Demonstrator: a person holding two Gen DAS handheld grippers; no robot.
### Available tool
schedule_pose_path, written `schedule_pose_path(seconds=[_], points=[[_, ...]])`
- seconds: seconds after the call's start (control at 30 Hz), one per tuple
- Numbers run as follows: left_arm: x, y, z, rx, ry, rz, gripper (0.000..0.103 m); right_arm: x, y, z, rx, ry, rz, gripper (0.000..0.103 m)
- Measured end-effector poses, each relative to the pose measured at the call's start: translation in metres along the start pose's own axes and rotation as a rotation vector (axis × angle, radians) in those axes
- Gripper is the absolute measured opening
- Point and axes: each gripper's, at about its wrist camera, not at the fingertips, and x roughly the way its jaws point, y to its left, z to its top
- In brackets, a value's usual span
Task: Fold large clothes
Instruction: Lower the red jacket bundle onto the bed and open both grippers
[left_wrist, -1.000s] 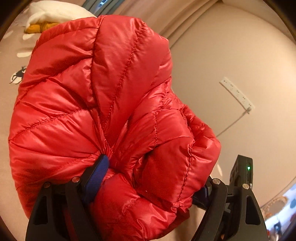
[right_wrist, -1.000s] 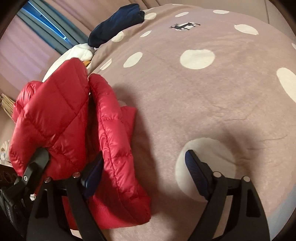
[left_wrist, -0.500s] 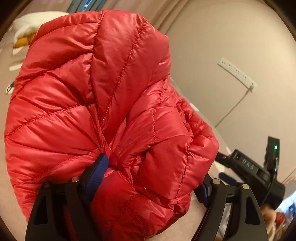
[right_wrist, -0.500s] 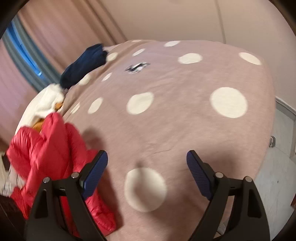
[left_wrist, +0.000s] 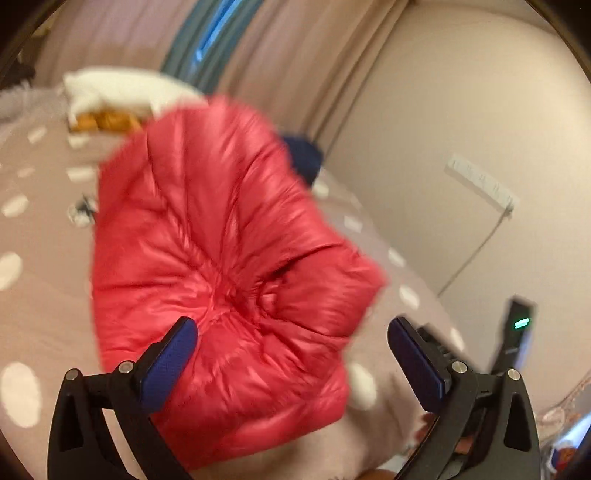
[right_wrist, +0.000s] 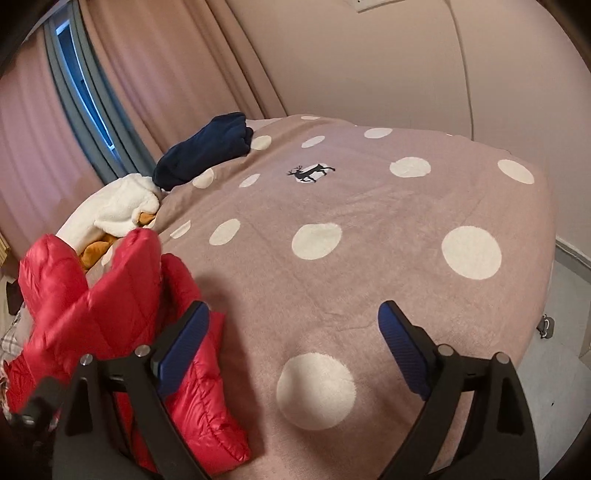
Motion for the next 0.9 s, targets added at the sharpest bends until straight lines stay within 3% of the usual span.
schedule_pose_path(seconds=[0.1,0.2,0.27,0.37,0.47,0.57,0.7,0.8,0.87,0.9], points=[[-0.056,0.013,0.014,-0.092,-0.154,0.056,0.102,-0.003,-0.001,0.001,0.005,-0.002,0.013,0.094],[-0.086,0.049,0.023,-0.193,-0.283,0.281,0.102,-0.013,0.006,0.005,-0.006,-0.029,0.065,0.098],[-0.080,0.080,0.026,-0.249,-0.251,0.428,0.102,-0.021,0.019,0.007,-0.032,-0.035,0.115,0.100],[-0.066,0.127,0.013,-0.352,-0.169,0.488,0.102,-0.033,0.047,0.009,-0.107,-0.046,0.179,0.102],[-0.056,0.152,0.005,-0.443,-0.143,0.503,0.102,-0.051,0.080,0.009,-0.213,-0.089,0.213,0.102],[-0.051,0.154,0.007,-0.446,-0.159,0.577,0.102,-0.074,0.111,0.008,-0.308,-0.138,0.285,0.103],[-0.053,0.152,0.003,-0.422,-0.164,0.579,0.102,-0.097,0.150,0.006,-0.411,-0.216,0.373,0.103],[-0.054,0.159,0.001,-0.436,-0.164,0.575,0.102,-0.084,0.183,0.006,-0.491,-0.163,0.442,0.103],[-0.052,0.167,0.004,-0.464,-0.155,0.562,0.102,-0.055,0.203,0.003,-0.538,-0.060,0.471,0.102],[-0.055,0.167,0.001,-0.470,-0.152,0.560,0.102,-0.038,0.212,-0.001,-0.571,-0.010,0.476,0.097]])
